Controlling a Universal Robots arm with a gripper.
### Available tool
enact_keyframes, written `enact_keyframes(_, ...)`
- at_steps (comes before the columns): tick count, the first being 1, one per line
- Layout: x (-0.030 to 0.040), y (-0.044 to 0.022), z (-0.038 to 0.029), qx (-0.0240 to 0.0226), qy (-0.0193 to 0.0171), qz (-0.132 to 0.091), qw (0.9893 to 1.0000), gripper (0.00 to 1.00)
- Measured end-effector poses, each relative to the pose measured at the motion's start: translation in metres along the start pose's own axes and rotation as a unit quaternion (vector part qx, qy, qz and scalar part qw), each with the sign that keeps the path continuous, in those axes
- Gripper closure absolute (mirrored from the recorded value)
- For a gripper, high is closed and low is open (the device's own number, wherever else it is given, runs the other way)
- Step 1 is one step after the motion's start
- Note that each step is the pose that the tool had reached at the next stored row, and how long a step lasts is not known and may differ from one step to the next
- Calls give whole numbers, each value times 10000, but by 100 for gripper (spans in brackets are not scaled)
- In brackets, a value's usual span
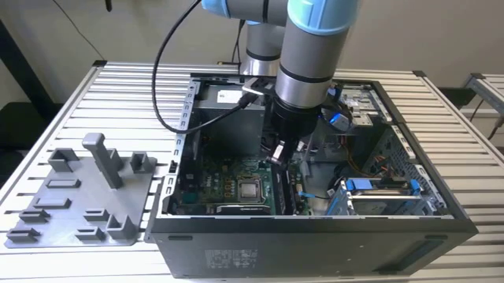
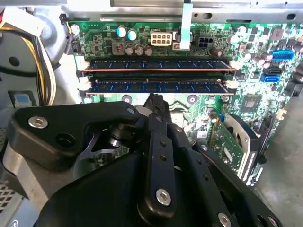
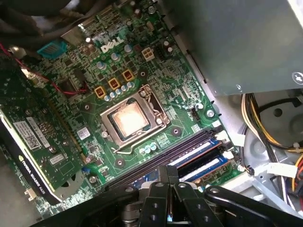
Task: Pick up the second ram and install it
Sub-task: 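Press down the second ram until it locks into place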
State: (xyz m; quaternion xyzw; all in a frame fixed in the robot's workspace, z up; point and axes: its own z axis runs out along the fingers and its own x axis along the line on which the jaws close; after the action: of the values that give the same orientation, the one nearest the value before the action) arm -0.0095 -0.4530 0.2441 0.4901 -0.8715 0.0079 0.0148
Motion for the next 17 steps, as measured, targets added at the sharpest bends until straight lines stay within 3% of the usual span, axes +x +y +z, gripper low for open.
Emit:
enact_keyframes(4,2,4,0,14,-3,-229,9997,89)
enact_keyframes(9,4,7,0,32,-7,-555,9985,89)
enact_keyframes(13,5,8,0,48,-11,-864,9963,89)
enact_keyframes(17,5,9,0,63,-13,-1187,9929,89)
